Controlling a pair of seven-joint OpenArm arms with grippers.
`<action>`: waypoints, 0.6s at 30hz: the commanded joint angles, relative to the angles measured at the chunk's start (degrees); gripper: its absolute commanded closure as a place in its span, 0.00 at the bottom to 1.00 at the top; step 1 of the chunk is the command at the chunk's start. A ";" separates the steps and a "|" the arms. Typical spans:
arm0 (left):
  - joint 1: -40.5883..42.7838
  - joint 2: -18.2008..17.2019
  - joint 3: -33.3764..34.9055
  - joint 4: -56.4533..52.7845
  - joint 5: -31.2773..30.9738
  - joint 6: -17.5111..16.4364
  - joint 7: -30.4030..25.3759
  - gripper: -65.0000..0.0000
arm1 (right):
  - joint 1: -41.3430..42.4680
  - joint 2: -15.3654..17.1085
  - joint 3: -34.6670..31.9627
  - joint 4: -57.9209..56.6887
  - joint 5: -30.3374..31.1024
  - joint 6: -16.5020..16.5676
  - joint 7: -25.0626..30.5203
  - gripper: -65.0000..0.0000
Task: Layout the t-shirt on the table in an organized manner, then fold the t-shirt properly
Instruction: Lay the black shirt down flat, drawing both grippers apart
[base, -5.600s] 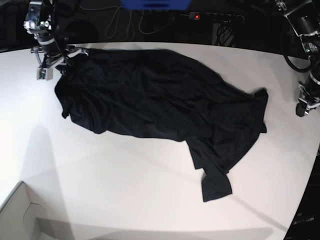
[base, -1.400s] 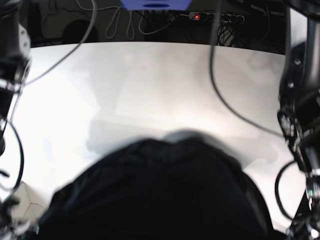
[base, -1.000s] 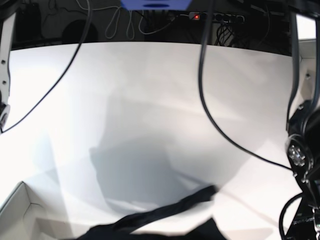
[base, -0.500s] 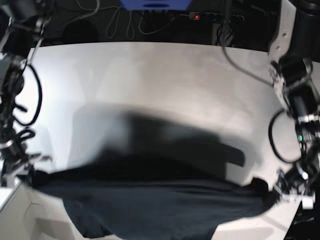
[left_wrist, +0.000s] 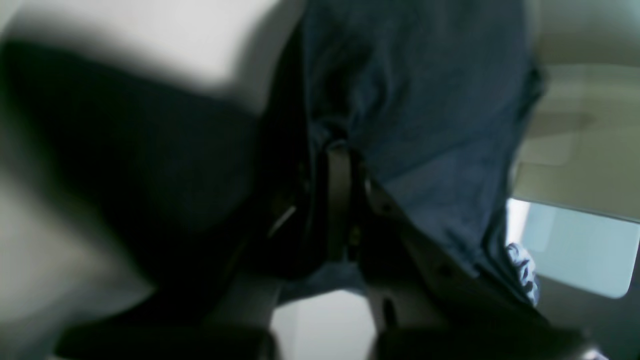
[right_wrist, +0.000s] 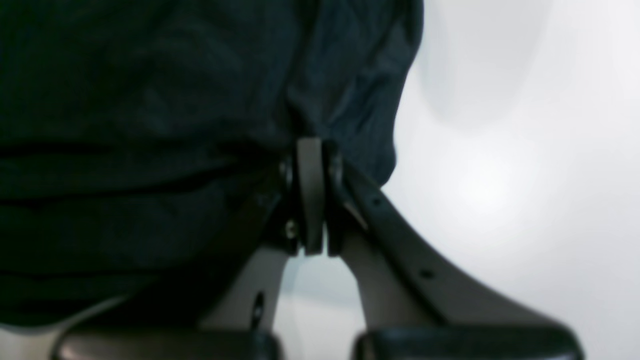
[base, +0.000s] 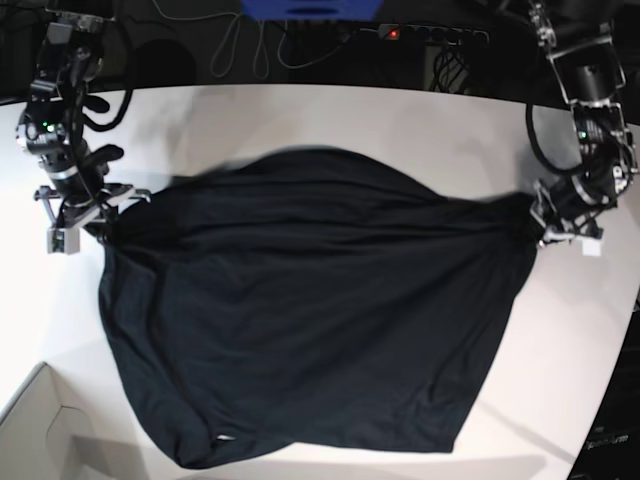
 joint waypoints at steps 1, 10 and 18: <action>-0.94 -1.96 -0.34 0.97 -3.12 -0.01 -0.31 0.99 | -0.14 1.15 0.34 1.07 0.43 0.06 1.30 1.00; 1.87 -2.92 -0.34 0.97 -4.26 -0.01 0.30 0.74 | -3.48 2.82 0.43 -1.04 0.52 0.06 1.21 0.79; 3.63 -1.25 -8.25 6.68 -4.35 -0.01 7.60 0.37 | -6.30 -1.93 5.79 4.15 0.78 0.06 1.39 0.72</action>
